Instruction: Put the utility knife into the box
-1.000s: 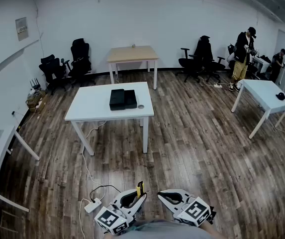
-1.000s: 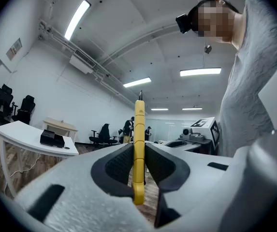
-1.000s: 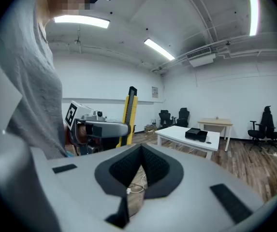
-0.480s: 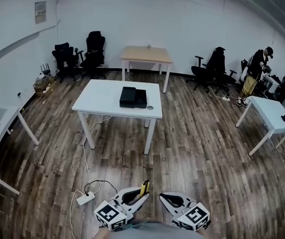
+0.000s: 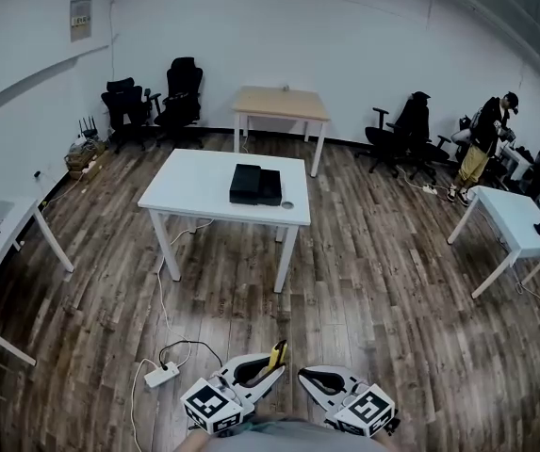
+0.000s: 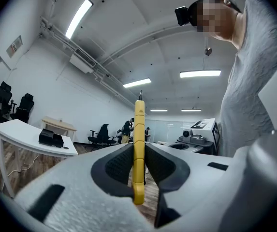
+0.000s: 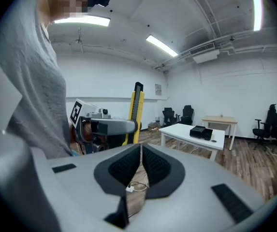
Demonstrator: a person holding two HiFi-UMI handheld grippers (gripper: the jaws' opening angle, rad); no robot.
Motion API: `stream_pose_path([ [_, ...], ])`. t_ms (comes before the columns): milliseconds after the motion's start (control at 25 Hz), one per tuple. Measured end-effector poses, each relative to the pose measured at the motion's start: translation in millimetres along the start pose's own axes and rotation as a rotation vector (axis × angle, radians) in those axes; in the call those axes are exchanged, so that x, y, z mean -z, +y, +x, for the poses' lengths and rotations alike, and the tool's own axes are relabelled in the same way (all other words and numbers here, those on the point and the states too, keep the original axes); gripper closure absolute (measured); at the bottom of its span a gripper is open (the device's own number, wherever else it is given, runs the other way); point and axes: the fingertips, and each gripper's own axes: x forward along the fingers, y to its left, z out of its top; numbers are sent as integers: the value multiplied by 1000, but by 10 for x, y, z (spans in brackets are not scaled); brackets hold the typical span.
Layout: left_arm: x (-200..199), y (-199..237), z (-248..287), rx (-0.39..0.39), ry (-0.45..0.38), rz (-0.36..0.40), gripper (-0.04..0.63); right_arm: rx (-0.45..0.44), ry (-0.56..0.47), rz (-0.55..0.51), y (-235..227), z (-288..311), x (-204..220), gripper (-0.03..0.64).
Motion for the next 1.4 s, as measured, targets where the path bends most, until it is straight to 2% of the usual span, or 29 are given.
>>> stream_pose_path([
  [560, -24, 312, -190, -58, -7, -13, 511, -18, -12, 16, 5, 237, -89, 586],
  [840, -31, 416, -246, -64, -6, -19, 511, -39, -21, 14, 29, 400, -102, 586],
  [1120, 55, 425, -196, -45, 15, -37, 511, -8, 0, 40, -18, 364, -60, 586],
  [1400, 66, 552, -45, -42, 27, -45, 511, -15, -27, 74, -260, 415, -93, 586],
])
